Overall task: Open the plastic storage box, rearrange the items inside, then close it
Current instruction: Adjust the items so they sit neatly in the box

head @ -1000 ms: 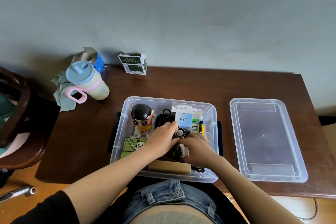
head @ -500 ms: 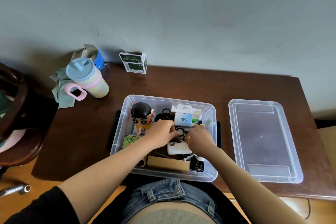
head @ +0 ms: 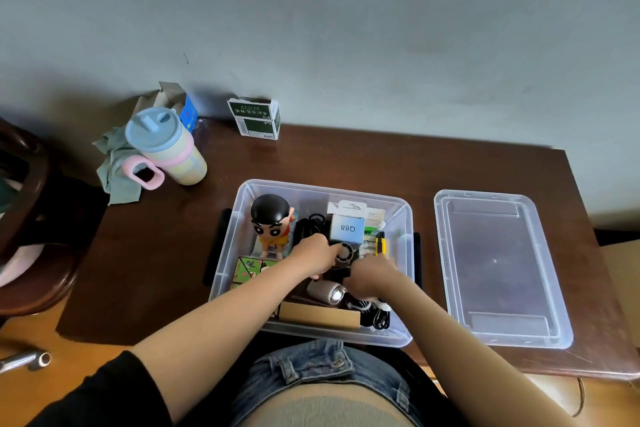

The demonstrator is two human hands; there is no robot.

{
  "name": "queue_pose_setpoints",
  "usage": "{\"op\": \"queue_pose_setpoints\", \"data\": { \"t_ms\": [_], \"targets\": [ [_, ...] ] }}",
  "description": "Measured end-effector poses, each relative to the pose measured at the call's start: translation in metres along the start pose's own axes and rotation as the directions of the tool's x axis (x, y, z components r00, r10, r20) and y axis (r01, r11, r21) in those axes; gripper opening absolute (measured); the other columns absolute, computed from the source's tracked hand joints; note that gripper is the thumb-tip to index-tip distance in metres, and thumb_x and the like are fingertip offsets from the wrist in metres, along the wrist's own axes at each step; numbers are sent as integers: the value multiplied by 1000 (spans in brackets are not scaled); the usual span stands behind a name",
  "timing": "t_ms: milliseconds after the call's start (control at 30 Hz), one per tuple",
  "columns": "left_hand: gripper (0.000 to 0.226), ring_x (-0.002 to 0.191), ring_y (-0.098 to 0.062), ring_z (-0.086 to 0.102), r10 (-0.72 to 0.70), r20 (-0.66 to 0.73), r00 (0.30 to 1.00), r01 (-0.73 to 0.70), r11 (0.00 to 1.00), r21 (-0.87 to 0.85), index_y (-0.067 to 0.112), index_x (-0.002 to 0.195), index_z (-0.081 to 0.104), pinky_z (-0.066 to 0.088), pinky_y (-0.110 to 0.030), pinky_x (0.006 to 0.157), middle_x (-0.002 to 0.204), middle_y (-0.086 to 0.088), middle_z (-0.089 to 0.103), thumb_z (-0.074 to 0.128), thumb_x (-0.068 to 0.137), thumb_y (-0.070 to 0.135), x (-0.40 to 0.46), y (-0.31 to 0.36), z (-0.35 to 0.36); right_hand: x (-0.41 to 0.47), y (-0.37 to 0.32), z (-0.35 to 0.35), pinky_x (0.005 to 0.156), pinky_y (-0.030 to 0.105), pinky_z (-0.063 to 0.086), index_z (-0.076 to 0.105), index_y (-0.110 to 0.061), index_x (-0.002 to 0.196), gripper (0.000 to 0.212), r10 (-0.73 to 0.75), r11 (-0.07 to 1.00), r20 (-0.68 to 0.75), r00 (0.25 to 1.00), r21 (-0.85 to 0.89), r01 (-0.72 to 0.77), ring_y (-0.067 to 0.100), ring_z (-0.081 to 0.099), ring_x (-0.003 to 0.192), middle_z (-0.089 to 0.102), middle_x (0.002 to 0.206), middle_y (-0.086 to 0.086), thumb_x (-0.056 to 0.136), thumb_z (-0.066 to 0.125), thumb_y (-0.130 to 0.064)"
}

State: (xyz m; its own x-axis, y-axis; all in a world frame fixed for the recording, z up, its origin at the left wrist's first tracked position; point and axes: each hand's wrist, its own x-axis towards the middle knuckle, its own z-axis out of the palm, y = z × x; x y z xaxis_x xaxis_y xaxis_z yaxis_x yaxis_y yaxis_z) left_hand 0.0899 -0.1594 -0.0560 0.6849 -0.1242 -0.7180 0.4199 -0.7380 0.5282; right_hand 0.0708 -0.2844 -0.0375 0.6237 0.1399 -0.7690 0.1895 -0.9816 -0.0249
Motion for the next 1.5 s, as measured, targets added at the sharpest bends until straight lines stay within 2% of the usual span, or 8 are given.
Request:
{"op": "queue_pose_setpoints", "data": {
  "t_ms": [400, 567, 767, 900, 1033, 1200, 1333, 1500],
  "targets": [
    [46, 81, -22, 60, 113, 43, 993, -118, 983, 137, 19, 72, 61, 43, -34, 74, 82, -3, 64, 31, 102, 37, -9, -3, 6, -22, 15, 2, 72, 30, 35, 49, -14, 86, 38, -77, 997, -145, 986, 4, 78, 21, 50, 82, 50, 72, -3, 86, 55, -51],
    [38, 73, -14, 49, 229, 177, 957, -256, 955, 150, 14, 78, 55, 32, -28, 62, 77, -2, 53, 29, 104, 27, -20, -12, -5, -23, 23, -2, 77, 32, 46, 58, -5, 111, 49, -149, 976, -81, 985, 145, 160, 22, 59, 93, 65, 106, 9, 87, 55, -48],
    [26, 105, -19, 57, 280, 287, 916, -393, 769, 504, 19, 115, 61, 46, -32, 86, 118, 1, 62, 41, 99, 25, -35, -18, -22, -27, 27, -1, 85, 37, 49, 57, -4, 113, 38, -136, 978, -128, 982, 143, 154, 26, 57, 102, 62, 111, 11, 90, 54, -35],
    [23, 90, -23, 61, 376, 39, 926, -311, 698, 645, 15, 100, 62, 51, -37, 72, 98, -4, 65, 41, 98, 26, -39, -17, -21, -25, 23, -3, 75, 34, 49, 58, -6, 99, 33, -76, 980, -162, 984, 171, 103, 26, 60, 97, 62, 99, 7, 93, 51, -38],
    [16, 83, -24, 60, 303, -115, 946, -204, 832, 516, 8, 104, 56, 51, -37, 70, 95, -7, 61, 51, 94, 20, -31, -11, -23, -25, 23, -13, 87, 37, 50, 60, -7, 113, 33, -19, 967, -215, 976, 245, 73, 25, 59, 105, 63, 114, 7, 91, 54, -31],
    [17, 65, -21, 47, -64, -102, 993, 69, 997, 46, 1, 80, 53, 31, -24, 50, 75, -13, 52, 41, 92, 1, -5, 3, -25, -27, 30, -20, 89, 40, 51, 61, -3, 113, 30, -17, 966, -210, 978, 249, 70, 26, 60, 104, 64, 113, 11, 85, 58, -13],
    [46, 115, -29, 51, -220, 25, 975, 205, 854, -477, -1, 132, 47, 42, -29, 89, 131, -16, 53, 53, 93, 23, 12, 9, -21, -33, 37, -20, 84, 39, 54, 66, -3, 100, 21, -5, 967, -238, 971, 246, 66, 26, 64, 95, 68, 101, 10, 82, 56, -6],
    [55, 115, -28, 55, -181, 72, 981, 189, 798, -572, 2, 131, 49, 44, -36, 96, 126, -13, 58, 65, 88, 32, 20, 8, -16, -49, 39, -13, 86, 34, 52, 68, -18, 104, 26, -226, 956, -44, 973, 183, 230, 15, 61, 100, 68, 106, -2, 78, 73, -17]
  ]
}}
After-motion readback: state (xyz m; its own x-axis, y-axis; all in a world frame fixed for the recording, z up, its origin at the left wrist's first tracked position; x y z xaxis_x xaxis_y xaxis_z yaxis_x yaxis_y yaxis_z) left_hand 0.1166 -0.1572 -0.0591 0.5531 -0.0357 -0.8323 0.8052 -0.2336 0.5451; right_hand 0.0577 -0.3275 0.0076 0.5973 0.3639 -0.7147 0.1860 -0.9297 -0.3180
